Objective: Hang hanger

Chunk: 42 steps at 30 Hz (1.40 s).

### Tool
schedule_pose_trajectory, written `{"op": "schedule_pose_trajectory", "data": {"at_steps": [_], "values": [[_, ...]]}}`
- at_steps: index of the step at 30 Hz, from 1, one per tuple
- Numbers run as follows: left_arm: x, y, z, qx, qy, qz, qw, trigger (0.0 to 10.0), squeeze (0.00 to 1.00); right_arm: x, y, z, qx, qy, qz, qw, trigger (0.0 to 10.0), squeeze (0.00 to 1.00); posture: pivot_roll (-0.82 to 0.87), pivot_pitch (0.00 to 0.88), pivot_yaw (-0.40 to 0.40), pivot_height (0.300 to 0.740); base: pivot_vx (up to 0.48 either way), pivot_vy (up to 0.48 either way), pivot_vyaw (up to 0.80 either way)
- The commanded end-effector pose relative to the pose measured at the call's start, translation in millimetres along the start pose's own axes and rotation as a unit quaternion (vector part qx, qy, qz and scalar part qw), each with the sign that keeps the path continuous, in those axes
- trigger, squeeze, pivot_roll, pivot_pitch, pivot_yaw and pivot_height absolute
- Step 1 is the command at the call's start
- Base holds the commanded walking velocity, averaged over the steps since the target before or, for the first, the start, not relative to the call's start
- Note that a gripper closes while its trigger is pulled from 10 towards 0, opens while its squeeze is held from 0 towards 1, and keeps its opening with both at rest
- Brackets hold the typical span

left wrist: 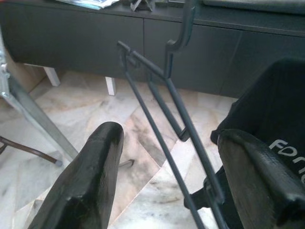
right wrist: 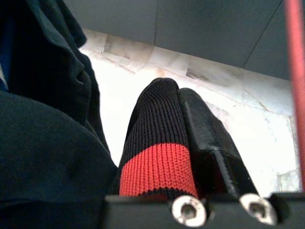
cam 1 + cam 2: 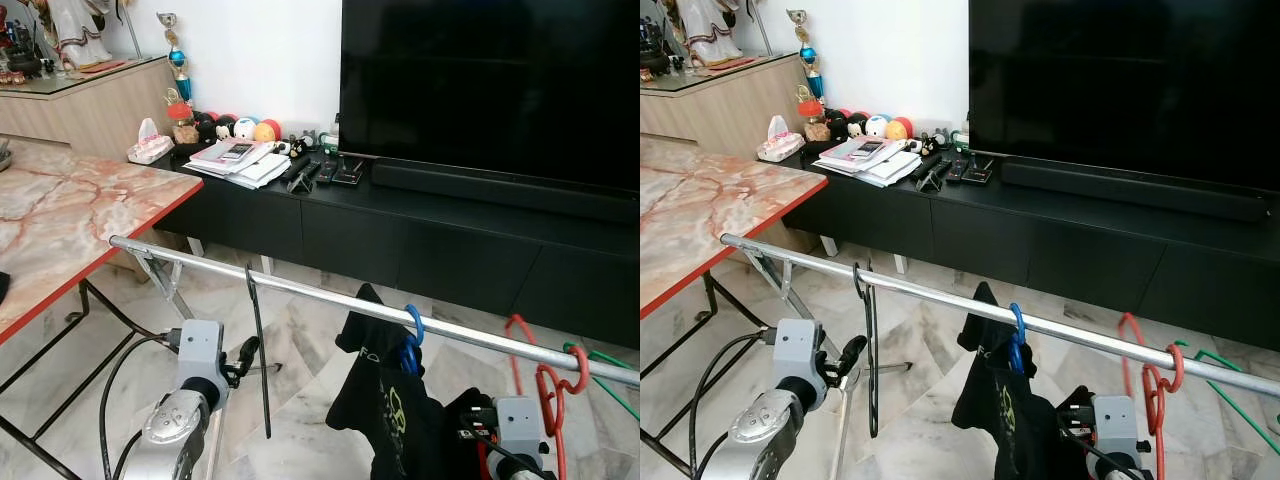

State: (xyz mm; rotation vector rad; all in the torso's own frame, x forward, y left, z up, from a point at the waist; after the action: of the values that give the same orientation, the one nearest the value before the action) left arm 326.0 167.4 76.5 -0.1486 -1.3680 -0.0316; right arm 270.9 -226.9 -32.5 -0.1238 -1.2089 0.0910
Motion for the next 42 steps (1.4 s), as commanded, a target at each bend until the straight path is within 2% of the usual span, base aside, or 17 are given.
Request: {"op": "schedule_pose_trajectory", "data": {"at_steps": [1, 2, 6, 8, 15, 16, 19, 23, 31, 32, 33, 34, 42], "values": [[8, 1.7, -2.3, 0.0, -0.009, -0.002, 1.0, 10.0, 0.82, 5, -2.6, -2.0, -0.006, -0.012, -0.003, 1.0, 10.0, 0.0, 0.06, 0.0, 0.031, 0.74, 0.0, 0.0, 0.0], [10, 0.9, -5.1, 0.002, -0.004, 0.009, 1.0, 10.0, 1.0, 5, -2.4, -2.1, -0.006, -0.012, -0.003, 1.0, 10.0, 0.0, 0.06, 0.0, 0.032, 0.74, 0.0, 0.0, 0.0], [8, 0.6, -12.1, 0.008, 0.027, 0.013, 1.0, 10.0, 1.0, 5, -3.4, -2.0, -0.008, -0.011, -0.003, 1.0, 10.0, 0.0, 0.05, 0.0, 0.034, 0.74, 0.0, 0.0, 0.0], [8, -5.5, -20.7, -0.004, 0.046, 0.015, 0.999, 10.0, 1.0, 5, -4.3, -2.1, -0.009, -0.01, -0.001, 1.0, 10.0, 0.0, 0.05, 0.0, 0.033, 0.74, 0.0, 0.0, 0.0], [3, -9.2, -34.3, 0.003, 0.084, -0.005, 0.996, 10.0, 1.0, 7, -6.3, -4.0, -0.012, -0.013, 0.001, 1.0, 10.0, 0.0, 0.03, 0.0, 0.033, 0.74, 0.0, 0.0, 0.0], [4, -10.9, -37.3, 0.004, 0.085, -0.004, 0.996, 10.0, 0.0, 8, -6.6, -4.4, -0.012, -0.014, 0.001, 1.0, 10.0, 0.0, 0.03, 0.0, 0.032, 0.74, 0.0, 0.0, 0.0], [0, -8.6, -49.1, 0.045, 0.114, -0.008, 0.992, 10.0, 0.0, 10, -6.5, -5.8, -0.013, -0.015, 0.002, 1.0, 10.0, 0.0, 0.03, 0.0, 0.026, 0.74, 0.0, 0.0, 0.0], [-2, -6.1, -55.6, 0.081, 0.121, 0.001, 0.989, 10.0, 0.0, 10, -6.9, -5.6, -0.014, -0.017, 0.002, 1.0, 10.0, 0.0, 0.02, 0.0, 0.024, 0.74, 0.0, 0.0, 0.0], [-2, -8.2, -61.2, 0.093, 0.123, 0.008, 0.988, 10.0, 0.0, 9, -9.3, -4.1, -0.016, -0.017, 0.005, 1.0, 10.0, 0.0, 0.02, 0.0, 0.019, 0.74, 0.0, 0.0, 0.0], [-1, -8.7, -62.0, 0.093, 0.123, 0.009, 0.988, 8.2, 0.0, 9, -9.8, -4.0, -0.017, -0.016, 0.005, 1.0, 10.0, 0.0, 0.02, 0.0, 0.019, 0.74, 0.0, 0.0, 0.0], [-1, -9.0, -63.3, 0.094, 0.121, 0.011, 0.988, 1.1, 0.0, 9, -10.1, -4.0, -0.017, -0.016, 0.006, 1.0, 10.0, 0.0, 0.02, 0.0, 0.019, 0.74, 0.0, 0.0, 0.0], [0, -9.3, -64.2, 0.096, 0.119, 0.012, 0.988, 0.0, 0.0, 9, -10.3, -4.0, -0.017, -0.016, 0.006, 1.0, 10.0, 0.0, 0.02, 0.0, 0.018, 0.74, 0.0, 0.0, 0.0], [0, -9.3, -66.7, 0.101, 0.115, 0.015, 0.988, 0.0, 0.0, 9, -9.0, -3.8, -0.015, -0.017, 0.007, 1.0, 10.0, 0.0, 0.02, 0.0, 0.016, 0.74, 0.0, 0.0, 0.0]]}}
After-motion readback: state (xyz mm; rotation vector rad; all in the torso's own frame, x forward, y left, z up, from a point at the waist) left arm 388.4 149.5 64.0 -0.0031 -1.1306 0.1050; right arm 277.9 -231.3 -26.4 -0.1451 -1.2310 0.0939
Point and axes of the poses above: a point about 5 cm out from each wrist's last joint towards the gripper, its own z axis pointing back from the gripper into the wrist, its own x axis along the axis of the wrist's last joint, y = z × x, the point moved 4 cm from there along -z, pointing out of the wrist towards the gripper, and after that the axes turned 3 degrees about z, right-handed, at the moved point
